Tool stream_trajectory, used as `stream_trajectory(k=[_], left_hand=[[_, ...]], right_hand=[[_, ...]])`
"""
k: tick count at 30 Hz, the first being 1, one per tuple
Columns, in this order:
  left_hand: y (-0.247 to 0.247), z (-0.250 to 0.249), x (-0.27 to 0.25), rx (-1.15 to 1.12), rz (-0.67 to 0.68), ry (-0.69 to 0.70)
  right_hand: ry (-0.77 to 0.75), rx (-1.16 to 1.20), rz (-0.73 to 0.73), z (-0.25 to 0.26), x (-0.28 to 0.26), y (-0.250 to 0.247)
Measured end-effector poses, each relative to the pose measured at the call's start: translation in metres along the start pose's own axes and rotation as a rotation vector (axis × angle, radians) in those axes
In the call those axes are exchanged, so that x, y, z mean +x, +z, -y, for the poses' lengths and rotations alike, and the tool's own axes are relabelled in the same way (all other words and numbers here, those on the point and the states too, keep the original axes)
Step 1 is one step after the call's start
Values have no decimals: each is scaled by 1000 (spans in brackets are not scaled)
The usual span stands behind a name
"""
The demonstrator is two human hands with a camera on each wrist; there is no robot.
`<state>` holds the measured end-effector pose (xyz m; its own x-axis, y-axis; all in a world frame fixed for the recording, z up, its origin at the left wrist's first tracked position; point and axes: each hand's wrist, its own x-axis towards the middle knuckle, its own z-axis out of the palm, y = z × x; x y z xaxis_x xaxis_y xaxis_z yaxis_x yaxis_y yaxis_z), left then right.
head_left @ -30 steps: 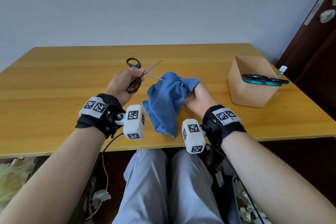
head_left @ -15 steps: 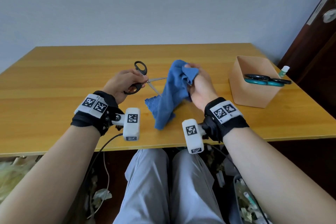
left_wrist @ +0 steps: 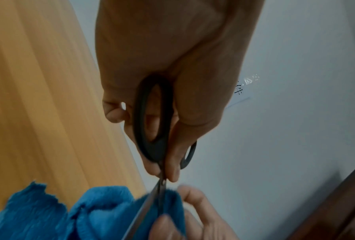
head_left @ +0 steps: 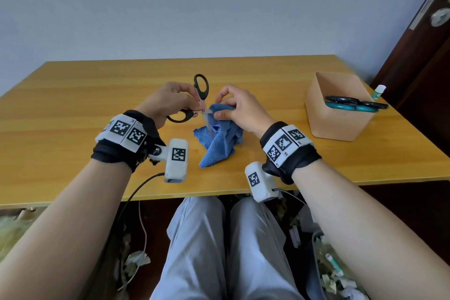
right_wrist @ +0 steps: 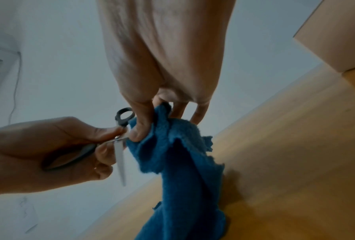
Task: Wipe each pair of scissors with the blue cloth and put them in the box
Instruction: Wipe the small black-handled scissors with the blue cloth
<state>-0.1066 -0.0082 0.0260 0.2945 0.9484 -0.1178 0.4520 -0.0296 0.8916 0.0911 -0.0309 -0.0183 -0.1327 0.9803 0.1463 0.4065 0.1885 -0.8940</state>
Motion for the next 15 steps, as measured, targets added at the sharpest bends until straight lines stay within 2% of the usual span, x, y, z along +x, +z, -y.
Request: stream_trajectory(k=[4,10,12,14,15], left_hand=[[-11,3,0,-12,-22,-4],[-10,3,3,-30,31,-5],[-17,6,2,-128,4,-15],[-25,11,2,-255,-79,-39],[-29,14,3,-315,-123,-46]], right_hand=[[52,63,-90,-9,-3,-10],[-5,-5,-43,7,0,-4],[43,-1,-145,2,2,-12],[82,5,-316,-5,3,-22],[99,22,-348,-9,2,-26]])
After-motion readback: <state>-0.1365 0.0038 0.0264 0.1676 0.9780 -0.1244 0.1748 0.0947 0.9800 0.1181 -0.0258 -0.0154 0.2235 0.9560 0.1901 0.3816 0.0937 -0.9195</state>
